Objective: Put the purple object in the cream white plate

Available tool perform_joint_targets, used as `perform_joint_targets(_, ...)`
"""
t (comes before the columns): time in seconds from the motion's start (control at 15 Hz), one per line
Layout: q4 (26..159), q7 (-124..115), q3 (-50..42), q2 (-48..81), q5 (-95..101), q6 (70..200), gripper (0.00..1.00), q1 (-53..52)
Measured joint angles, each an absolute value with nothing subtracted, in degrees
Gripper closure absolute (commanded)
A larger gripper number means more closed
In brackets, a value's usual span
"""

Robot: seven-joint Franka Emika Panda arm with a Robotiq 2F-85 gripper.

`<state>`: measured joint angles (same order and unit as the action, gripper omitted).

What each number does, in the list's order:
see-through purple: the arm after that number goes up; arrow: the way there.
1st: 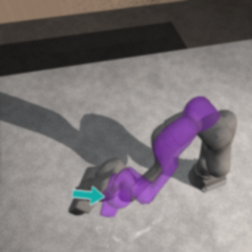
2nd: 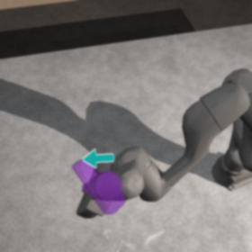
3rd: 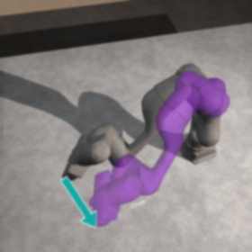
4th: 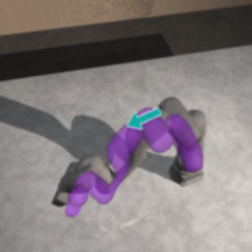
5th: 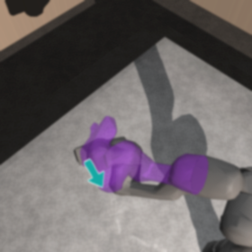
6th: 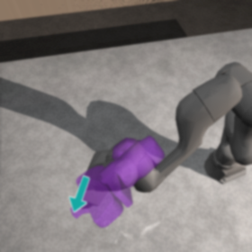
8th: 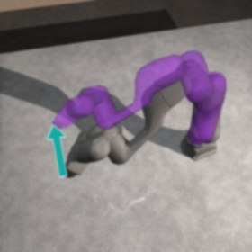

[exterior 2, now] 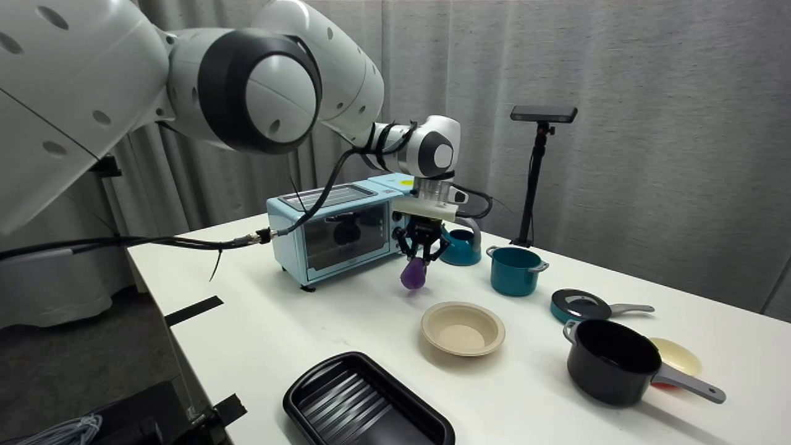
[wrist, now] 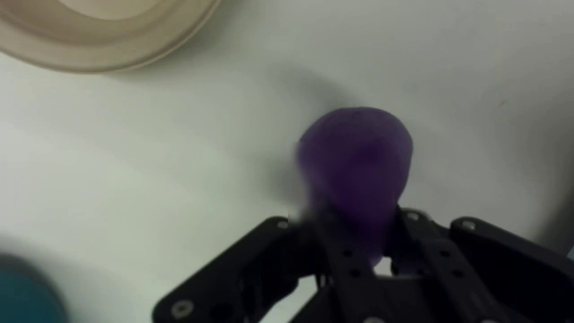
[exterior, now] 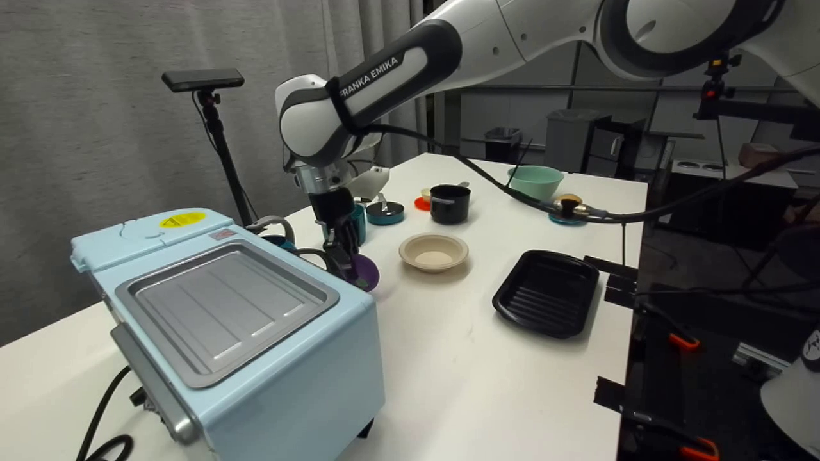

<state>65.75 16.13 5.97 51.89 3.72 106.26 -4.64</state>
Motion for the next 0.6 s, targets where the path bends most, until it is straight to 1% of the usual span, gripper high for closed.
perform_joint_targets(0.07, 68.1, 16.1, 5.9, 49.9, 4.6, 106.9, 0.95, -4.7)
perform_joint_targets(0.27, 75.8, 16.1, 5.2, 43.4, 6.8, 111.0, 0.95, -4.7)
perform_joint_targets(0.6, 89.1, 16.0, 3.1, 31.7, 7.6, 121.6, 0.95, -3.2)
